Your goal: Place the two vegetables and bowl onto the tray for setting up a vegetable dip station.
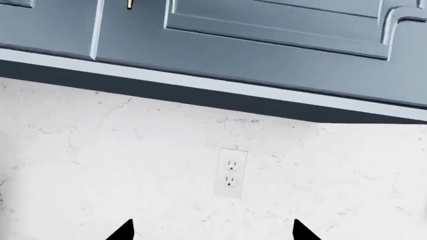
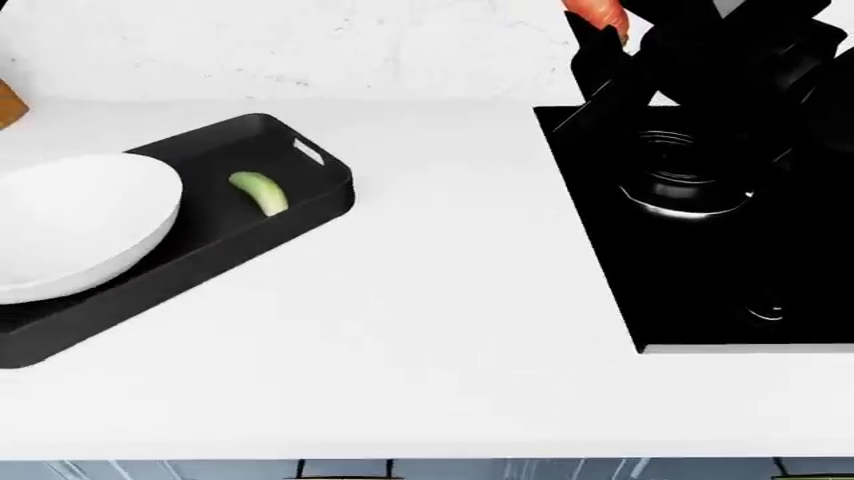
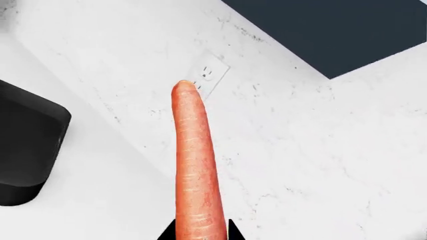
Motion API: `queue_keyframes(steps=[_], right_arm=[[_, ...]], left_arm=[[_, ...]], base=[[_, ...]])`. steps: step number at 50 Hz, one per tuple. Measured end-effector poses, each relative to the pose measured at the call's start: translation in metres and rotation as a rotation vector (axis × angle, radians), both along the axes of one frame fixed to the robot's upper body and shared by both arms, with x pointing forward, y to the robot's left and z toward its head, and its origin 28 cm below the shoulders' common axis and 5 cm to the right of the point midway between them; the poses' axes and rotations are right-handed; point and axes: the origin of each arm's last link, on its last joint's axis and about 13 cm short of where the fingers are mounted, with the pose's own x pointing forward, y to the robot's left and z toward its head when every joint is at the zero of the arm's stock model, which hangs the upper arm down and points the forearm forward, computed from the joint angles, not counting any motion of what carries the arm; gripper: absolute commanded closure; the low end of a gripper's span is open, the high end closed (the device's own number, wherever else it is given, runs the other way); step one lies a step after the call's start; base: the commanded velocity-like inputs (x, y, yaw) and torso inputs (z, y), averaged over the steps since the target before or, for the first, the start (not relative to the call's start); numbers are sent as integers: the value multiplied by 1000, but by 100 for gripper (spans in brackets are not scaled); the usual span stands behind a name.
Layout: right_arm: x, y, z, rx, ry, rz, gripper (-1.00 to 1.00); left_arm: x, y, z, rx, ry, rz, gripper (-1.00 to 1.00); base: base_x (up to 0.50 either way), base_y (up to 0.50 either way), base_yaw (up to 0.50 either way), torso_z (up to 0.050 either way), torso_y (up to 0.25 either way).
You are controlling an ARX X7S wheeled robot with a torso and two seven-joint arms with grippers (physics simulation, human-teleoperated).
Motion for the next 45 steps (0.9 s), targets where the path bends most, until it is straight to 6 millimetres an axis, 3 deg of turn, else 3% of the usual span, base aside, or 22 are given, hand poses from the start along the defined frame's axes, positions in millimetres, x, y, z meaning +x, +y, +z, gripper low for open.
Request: queue_keyframes(steps=[19, 38, 45], right_arm=[[1, 0, -1, 3, 4, 1, 100], [1, 1, 0, 26, -6, 8, 100], [1, 0, 1, 17, -24, 0, 100]], left_arm=[[-2, -1, 1, 1, -5, -4, -100], [-2, -1, 1, 2, -7, -4, -100], [-2, -1, 2, 3, -8, -6, -100]], base=[[154, 496, 0, 0, 1], [0, 0, 0, 0, 1], [2, 500, 0, 0, 0]])
